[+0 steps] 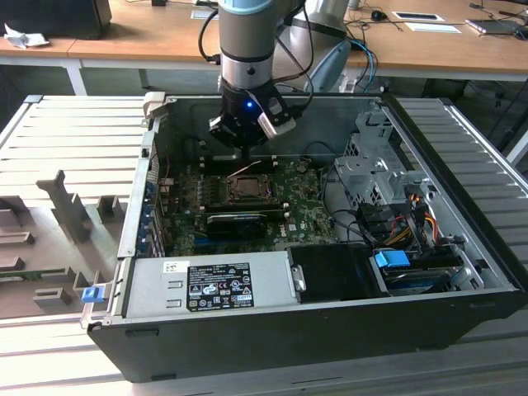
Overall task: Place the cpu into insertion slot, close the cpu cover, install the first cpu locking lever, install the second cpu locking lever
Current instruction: 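Install the first cpu locking lever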
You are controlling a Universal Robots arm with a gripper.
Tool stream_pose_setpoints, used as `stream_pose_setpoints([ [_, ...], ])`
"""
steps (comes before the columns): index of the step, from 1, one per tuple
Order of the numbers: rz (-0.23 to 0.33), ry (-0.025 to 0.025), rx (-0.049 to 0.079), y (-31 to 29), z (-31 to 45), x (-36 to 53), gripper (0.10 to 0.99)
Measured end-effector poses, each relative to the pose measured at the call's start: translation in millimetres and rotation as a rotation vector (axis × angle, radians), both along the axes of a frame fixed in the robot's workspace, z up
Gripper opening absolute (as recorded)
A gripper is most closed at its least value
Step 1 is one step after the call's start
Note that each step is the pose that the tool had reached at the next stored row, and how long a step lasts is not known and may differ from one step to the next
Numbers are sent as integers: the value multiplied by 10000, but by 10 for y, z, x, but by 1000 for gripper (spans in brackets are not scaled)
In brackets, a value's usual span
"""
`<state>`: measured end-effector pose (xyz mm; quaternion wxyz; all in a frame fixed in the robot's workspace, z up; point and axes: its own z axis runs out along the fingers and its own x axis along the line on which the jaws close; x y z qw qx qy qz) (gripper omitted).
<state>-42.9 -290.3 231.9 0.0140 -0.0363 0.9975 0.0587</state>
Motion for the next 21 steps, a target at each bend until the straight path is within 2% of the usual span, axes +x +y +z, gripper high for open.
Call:
stream_pose_setpoints([
  [17,-3,0,-30,0,-87,110,106],
  [21,6,0,-39,0,-136,149,106],
])
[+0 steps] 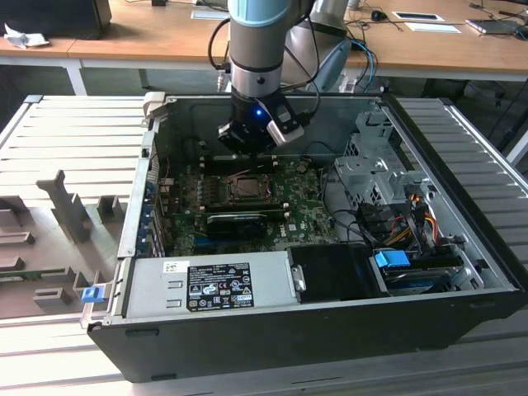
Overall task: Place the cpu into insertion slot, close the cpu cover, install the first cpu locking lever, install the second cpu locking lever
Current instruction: 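Install the first cpu locking lever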
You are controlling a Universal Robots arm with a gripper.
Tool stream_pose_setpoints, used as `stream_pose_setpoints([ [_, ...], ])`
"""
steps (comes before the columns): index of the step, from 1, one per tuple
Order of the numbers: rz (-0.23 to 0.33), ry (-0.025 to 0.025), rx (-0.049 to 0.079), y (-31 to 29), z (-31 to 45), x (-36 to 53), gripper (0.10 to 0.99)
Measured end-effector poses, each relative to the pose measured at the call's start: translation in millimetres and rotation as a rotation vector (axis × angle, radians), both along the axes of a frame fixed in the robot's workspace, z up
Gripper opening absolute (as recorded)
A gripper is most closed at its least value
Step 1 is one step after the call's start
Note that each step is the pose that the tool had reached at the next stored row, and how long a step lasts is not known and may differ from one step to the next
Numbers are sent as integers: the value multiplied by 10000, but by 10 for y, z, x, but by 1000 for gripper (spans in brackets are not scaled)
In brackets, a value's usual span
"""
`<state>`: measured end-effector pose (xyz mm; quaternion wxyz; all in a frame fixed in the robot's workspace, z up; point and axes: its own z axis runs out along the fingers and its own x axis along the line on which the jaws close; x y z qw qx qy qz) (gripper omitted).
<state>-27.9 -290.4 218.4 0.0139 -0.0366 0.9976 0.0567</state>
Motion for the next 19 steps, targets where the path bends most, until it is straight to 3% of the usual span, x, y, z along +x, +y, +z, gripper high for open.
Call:
stream_pose_setpoints([
  [15,2,11,-33,2,-92,43,106],
  [19,3,40,-68,2,-129,59,106],
])
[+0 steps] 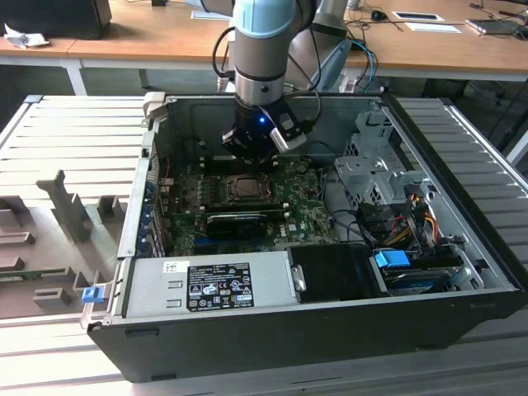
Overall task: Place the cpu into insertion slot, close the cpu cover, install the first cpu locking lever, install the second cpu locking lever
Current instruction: 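Install the first cpu locking lever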
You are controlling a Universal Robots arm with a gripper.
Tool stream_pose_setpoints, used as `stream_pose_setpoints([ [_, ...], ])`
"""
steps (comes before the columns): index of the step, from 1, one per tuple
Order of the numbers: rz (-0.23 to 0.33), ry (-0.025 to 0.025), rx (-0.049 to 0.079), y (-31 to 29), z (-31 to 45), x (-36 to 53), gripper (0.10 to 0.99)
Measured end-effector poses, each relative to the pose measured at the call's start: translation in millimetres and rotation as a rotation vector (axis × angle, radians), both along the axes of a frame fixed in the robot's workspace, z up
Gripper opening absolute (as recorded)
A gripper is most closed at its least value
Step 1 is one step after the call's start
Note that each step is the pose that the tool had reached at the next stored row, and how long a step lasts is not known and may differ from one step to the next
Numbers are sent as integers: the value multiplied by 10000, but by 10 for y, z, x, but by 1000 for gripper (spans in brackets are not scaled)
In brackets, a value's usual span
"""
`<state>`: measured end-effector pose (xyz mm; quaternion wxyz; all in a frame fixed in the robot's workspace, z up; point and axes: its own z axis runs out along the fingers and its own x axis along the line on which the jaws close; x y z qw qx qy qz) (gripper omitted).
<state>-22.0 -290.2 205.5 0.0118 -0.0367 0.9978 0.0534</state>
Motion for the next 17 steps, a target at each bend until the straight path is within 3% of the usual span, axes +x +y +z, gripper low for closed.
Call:
stream_pose_setpoints([
  [17,0,16,-61,0,-43,5,106],
])
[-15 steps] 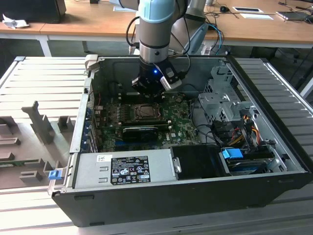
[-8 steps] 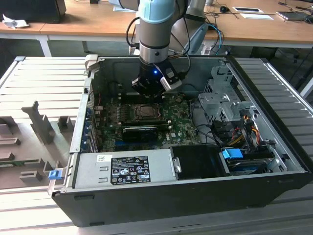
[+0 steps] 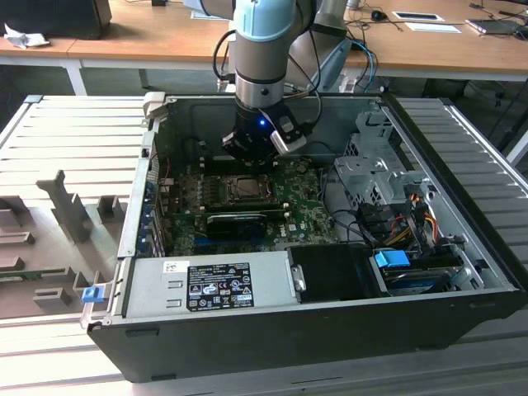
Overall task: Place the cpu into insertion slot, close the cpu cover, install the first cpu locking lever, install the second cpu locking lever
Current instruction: 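Install the first cpu locking lever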
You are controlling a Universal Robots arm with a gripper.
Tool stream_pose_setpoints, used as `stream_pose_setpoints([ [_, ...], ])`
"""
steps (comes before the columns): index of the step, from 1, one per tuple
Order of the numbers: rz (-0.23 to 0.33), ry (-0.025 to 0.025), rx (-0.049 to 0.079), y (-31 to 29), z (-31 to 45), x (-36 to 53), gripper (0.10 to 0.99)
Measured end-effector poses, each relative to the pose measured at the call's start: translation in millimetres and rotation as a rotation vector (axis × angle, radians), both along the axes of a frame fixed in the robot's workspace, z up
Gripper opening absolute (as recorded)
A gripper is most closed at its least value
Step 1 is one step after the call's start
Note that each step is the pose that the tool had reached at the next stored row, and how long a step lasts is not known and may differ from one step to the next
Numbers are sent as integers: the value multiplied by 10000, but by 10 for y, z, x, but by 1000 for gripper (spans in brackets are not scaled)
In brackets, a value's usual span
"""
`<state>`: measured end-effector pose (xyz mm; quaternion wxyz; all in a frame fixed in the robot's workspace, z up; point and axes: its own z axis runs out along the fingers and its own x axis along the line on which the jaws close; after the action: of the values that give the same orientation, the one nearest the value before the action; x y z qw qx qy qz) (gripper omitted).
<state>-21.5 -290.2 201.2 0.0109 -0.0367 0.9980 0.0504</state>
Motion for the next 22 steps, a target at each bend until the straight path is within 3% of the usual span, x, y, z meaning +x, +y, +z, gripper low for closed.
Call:
stream_pose_setpoints([
  [6,0,-3,12,1,1,6,106],
  [12,0,-1,9,0,109,6,106],
  [22,0,-1,2,-25,114,7,106],
])
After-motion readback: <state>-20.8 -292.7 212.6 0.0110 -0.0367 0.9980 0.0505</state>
